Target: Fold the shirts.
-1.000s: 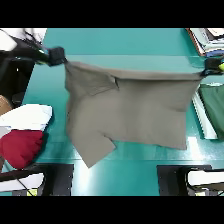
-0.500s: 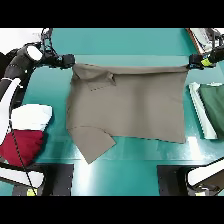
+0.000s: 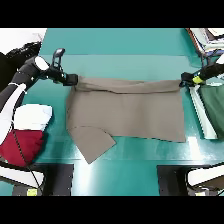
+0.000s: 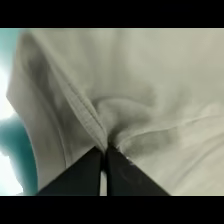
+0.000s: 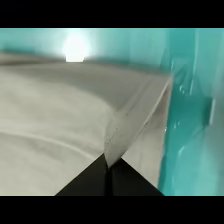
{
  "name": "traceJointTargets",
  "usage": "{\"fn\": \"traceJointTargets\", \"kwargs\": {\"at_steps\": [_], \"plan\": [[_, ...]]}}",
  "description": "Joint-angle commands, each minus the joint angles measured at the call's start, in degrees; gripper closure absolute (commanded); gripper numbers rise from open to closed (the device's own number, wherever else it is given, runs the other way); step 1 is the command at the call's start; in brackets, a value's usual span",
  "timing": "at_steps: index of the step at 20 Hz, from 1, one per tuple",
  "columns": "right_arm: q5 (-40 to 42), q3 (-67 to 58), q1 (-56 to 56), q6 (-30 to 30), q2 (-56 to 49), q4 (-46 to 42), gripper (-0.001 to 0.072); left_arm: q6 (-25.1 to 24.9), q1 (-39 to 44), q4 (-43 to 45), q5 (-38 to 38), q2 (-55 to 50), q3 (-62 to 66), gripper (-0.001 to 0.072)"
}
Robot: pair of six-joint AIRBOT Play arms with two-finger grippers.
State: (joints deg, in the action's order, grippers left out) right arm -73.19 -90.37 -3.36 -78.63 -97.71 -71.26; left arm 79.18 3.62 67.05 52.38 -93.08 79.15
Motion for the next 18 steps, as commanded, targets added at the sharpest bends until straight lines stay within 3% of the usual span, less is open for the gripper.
{"fn": "traceJointTargets", "kwargs": {"at_steps": [1,2,3,4,5,10,18], "plan": [[2.1,7.1,0.1,0.1,2.0,2.2,0.0697,0.0,0.0,0.3,1.5,0.0,-4.0,0.0675],[2.0,7.9,0.1,0.2,2.6,2.7,0.0675,1.4,0.0,0.3,2.0,0.1,-4.0,0.0633],[1.0,8.0,0.0,0.2,3.0,2.6,0.0447,2.1,0.0,0.3,2.8,0.1,-3.6,0.0325],[-0.2,8.0,-0.1,0.2,3.7,2.6,0.0297,3.2,0.0,0.3,3.9,0.4,-3.3,0.0074],[-1.7,8.0,-0.5,0.2,4.8,2.3,0.0299,3.5,-0.2,0.3,5.7,0.9,-2.8,0.0104],[-5.1,12.8,-3.8,0.7,16.1,2.4,0.03,3.4,-3.8,0.6,15.8,10.6,-6.8,0.0106],[-5.0,27.2,-5.4,1.7,32.1,2.8,0.0302,7.6,-4.1,-1.9,21.2,37.5,-45.5,0.0105]]}}
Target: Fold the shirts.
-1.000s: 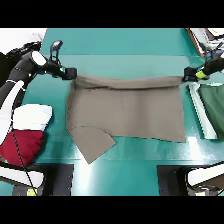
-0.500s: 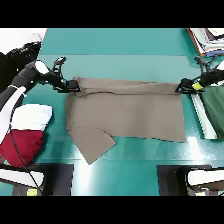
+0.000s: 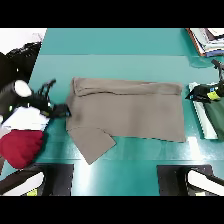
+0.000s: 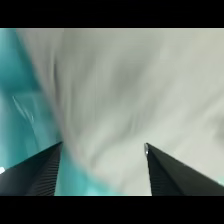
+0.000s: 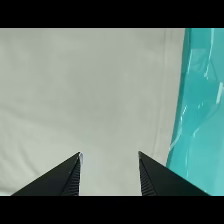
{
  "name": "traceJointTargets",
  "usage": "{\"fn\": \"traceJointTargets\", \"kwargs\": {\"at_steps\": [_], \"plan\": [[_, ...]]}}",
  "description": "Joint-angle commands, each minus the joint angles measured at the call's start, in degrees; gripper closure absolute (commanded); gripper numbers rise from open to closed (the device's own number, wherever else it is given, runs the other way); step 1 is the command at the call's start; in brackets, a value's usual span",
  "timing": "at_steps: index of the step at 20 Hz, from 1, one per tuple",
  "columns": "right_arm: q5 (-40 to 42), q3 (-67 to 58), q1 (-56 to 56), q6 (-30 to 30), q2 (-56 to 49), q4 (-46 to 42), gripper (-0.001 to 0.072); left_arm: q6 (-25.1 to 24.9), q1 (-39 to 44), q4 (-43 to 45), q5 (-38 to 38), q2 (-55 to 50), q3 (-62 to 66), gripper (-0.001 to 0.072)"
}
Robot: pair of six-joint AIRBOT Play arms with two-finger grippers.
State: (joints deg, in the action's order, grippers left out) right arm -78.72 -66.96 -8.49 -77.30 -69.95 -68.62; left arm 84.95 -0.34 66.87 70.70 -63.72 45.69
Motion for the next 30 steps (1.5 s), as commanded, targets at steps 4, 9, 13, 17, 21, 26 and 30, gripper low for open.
{"fn": "traceJointTargets", "kwargs": {"at_steps": [4,9,13,17,21,26,30], "plan": [[1.2,4.9,-0.3,0.4,6.3,0.2,0.0302,1.6,0.2,-10.7,-1.0,12.6,-21.2,0.0105],[0.6,4.9,-0.3,0.4,6.3,0.2,0.0302,1.6,5.9,-19.3,-12.9,12.6,-25.9,0.0105],[-2.7,4.9,-0.3,0.4,6.3,-1.5,0.0302,1.7,6.7,-22.1,-17.7,12.6,-25.5,0.0107],[-3.8,10.1,-0.3,0.4,8.3,-6.6,0.0302,0.4,6.7,-22.0,-15.7,12.6,-23.5,0.065],[-3.4,20.3,-5.3,0.4,11.8,-6.4,0.0303,-1.6,6.7,-21.8,-12.3,12.6,-19.3,0.0677],[-3.3,32.1,-19.5,0.8,12.8,-4.7,0.0302,-2.9,6.7,-21.2,-11.3,12.6,-16.0,0.0677],[0.4,38.0,-22.8,4.0,8.3,3.2,0.0331,-2.9,6.7,-20.5,-11.1,12.6,-16.0,0.0677]]}}
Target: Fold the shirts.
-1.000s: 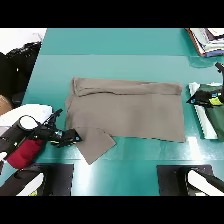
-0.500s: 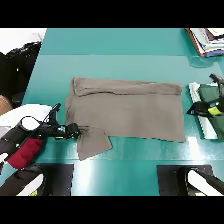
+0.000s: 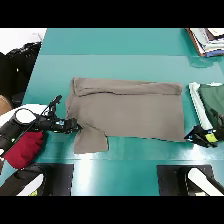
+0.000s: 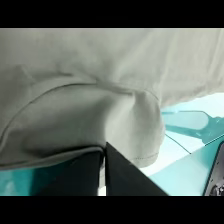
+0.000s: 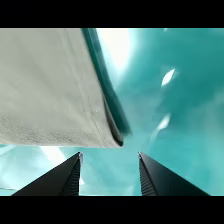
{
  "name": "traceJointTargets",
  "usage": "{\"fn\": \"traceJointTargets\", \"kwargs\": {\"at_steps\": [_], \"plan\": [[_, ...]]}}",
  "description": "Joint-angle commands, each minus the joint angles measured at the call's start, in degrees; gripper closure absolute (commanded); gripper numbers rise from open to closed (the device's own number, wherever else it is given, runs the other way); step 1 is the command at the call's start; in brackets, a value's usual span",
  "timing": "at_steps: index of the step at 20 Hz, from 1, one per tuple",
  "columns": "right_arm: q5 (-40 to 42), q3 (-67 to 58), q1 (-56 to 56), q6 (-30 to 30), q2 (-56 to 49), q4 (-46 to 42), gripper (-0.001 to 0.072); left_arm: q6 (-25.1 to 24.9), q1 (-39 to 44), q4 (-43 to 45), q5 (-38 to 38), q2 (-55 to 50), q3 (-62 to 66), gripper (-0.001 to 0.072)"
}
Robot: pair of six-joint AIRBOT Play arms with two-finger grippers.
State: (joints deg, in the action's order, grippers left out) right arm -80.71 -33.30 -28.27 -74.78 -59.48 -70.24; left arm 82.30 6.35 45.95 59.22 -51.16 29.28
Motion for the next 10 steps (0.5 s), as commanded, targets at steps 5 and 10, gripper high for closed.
{"fn": "traceJointTargets", "kwargs": {"at_steps": [5,10], "plan": [[6.5,4.6,-3.0,1.7,-2.2,7.7,0.0422,-0.3,0.0,0.4,0.4,0.0,0.4,0.0677],[6.7,4.6,-3.0,2.2,2.0,7.7,0.0696,-0.3,0.0,1.7,1.0,0.0,0.5,0.0678]]}}
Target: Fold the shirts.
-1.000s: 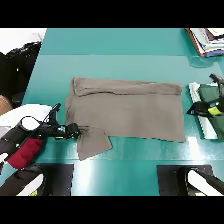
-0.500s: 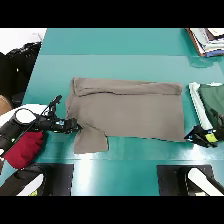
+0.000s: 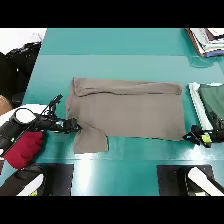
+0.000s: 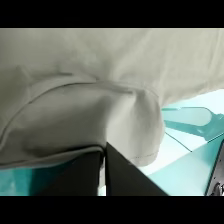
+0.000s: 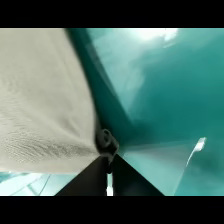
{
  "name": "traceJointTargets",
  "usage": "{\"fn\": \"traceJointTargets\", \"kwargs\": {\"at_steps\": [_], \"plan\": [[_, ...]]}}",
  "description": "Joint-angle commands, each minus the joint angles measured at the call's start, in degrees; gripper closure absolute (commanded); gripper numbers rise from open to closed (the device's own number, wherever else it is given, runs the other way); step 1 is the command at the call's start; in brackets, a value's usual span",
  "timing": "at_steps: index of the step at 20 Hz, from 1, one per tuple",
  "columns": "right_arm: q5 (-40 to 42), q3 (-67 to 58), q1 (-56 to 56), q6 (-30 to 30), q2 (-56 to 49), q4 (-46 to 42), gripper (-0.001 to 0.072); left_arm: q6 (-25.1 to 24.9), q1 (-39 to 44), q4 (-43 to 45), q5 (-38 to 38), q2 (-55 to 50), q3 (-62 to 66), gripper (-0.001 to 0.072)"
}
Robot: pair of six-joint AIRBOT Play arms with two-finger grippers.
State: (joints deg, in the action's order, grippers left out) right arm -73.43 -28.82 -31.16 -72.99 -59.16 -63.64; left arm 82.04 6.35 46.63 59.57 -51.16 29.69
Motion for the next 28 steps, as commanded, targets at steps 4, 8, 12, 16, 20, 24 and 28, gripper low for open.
{"fn": "traceJointTargets", "kwargs": {"at_steps": [4,8,12,16,20,24,28], "plan": [[-5.3,0.1,-0.1,1.7,8.3,0.9,0.0697,4.9,0.0,12.6,8.2,5.2,0.6,0.068],[-11.5,0.1,-0.1,1.6,17.8,0.5,0.0697,10.2,0.0,20.3,20.5,18.2,0.6,0.0679],[-13.8,-1.0,2.4,-1.3,24.9,0.6,0.0699,12.5,0.0,14.3,26.3,25.1,1.0,0.0678],[-10.9,-9.9,11.9,-5.0,21.7,0.4,0.0699,10.1,0.0,15.0,15.2,20.6,5.1,0.0678],[-4.5,-20.0,22.1,-7.7,8.3,-0.7,0.0699,7.5,-0.1,21.0,5.0,8.4,11.4,0.0678],[-2.5,-31.2,27.3,-11.1,-6.8,-4.3,0.0699,7.5,-4.2,21.5,-3.3,-4.4,18.5,0.0677],[-1.6,-41.2,28.8,-12.0,-18.1,-3.8,0.0698,3.8,-5.2,20.8,-7.1,-15.3,26.3,0.0677]]}}
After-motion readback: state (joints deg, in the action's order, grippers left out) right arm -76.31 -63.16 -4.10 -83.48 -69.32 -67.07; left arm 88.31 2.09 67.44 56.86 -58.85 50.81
